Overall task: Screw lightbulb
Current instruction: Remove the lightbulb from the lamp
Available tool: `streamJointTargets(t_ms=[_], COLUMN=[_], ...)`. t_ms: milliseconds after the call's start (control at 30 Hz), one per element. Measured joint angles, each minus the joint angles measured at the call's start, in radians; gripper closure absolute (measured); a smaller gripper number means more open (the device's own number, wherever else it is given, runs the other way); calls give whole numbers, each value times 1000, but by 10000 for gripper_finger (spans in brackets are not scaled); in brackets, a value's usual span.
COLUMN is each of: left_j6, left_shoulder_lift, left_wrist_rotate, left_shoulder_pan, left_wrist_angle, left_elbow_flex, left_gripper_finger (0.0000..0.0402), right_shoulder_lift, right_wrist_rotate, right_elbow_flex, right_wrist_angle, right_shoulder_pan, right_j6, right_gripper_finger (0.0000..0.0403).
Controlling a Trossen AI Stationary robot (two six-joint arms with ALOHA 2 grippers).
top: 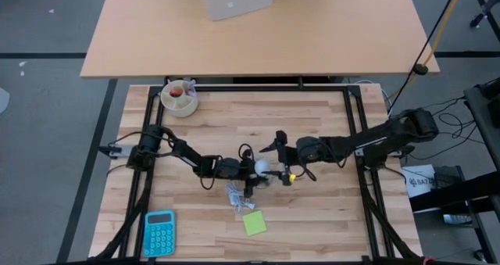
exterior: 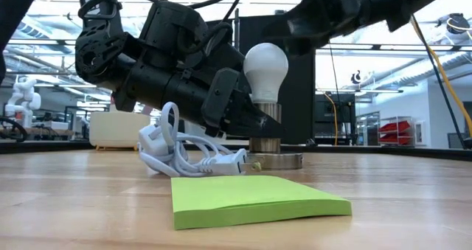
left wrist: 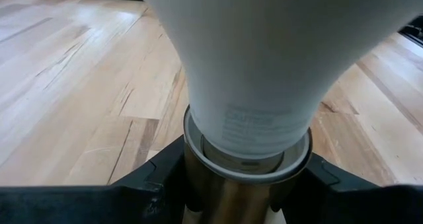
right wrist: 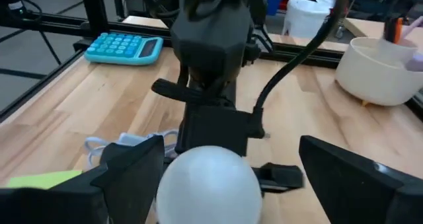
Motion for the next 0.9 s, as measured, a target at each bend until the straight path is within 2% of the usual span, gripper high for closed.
streamJointTargets(t_ms=[100,300,500,667,800,900], left_j6=[0,0,0,0,0,-2], left_shoulder_lift=[0,0,0,0,0,1], left_wrist_rotate=[-2,-5,-7,-11,-34,-76], left_shoulder_pan=[0,0,0,0,0,1], left_wrist_angle=[-2,-2,-1,3,9,9], left_elbow_flex=[0,-1,-2,-2,-3,-3], left_gripper_finger=[220,220,220,220,220,220], right_shoulder_lift=[-72,-199,-319,-393,-374,-334], right_wrist_rotate=[35,247,408,446,445,445], right_elbow_flex=[0,-3,-133,-343,-489,-518], right_wrist_angle=[-71,-232,-205,20,255,333], right_shoulder_pan=[2,36,62,79,120,154], right_j6=[-13,-44,3,161,289,322], right_gripper_finger=[58,58,58,58,58,58])
